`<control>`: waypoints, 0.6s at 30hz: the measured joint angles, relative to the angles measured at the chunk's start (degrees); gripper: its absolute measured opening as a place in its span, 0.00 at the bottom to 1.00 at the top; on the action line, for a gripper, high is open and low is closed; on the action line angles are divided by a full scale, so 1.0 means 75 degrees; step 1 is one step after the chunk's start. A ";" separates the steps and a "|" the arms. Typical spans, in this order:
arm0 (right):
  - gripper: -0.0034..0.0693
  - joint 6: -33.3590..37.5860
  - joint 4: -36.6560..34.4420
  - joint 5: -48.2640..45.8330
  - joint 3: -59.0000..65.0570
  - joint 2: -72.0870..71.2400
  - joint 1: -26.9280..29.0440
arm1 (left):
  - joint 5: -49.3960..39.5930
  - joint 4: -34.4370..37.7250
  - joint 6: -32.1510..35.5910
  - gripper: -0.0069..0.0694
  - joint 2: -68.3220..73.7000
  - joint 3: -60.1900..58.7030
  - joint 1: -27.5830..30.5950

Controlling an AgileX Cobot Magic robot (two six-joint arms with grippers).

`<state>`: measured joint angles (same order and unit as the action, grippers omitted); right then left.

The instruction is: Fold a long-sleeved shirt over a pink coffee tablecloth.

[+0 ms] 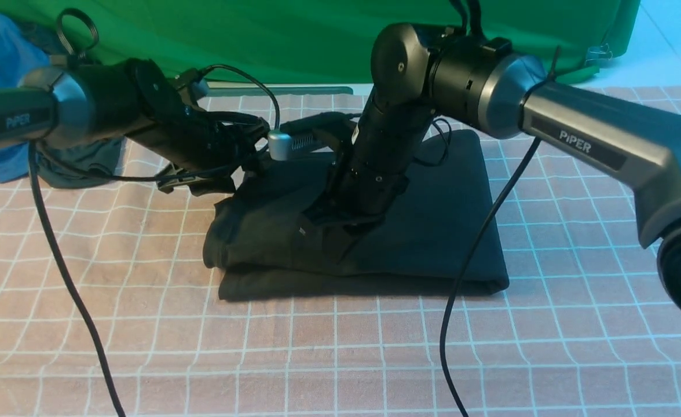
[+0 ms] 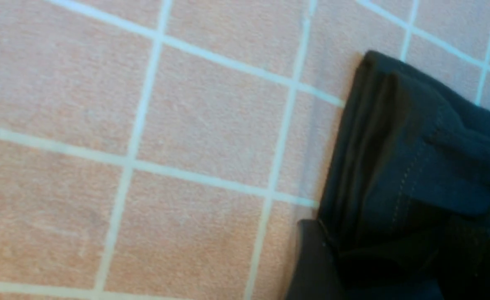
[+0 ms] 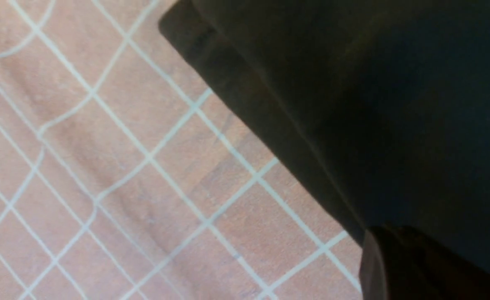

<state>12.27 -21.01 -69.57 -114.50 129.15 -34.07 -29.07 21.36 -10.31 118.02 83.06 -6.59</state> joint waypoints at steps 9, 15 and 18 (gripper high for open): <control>0.10 -0.0289 0.1714 -0.0007 0.0000 -0.0770 0.0323 | -0.1076 0.0089 0.0355 0.22 -0.1322 0.0000 -0.0165; 0.10 -0.0698 0.1903 0.0015 0.0346 -0.0935 0.1103 | -0.1678 0.0422 0.0682 0.11 -0.1569 -0.0244 -0.0998; 0.10 -0.0747 0.1895 0.0000 0.0956 -0.0935 0.1319 | -0.1429 0.0462 0.0682 0.11 -0.1554 -0.0827 -0.1256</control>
<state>6.66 -6.80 -69.57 -107.33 122.14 -24.18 -39.79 24.83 -5.19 106.36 76.86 -16.01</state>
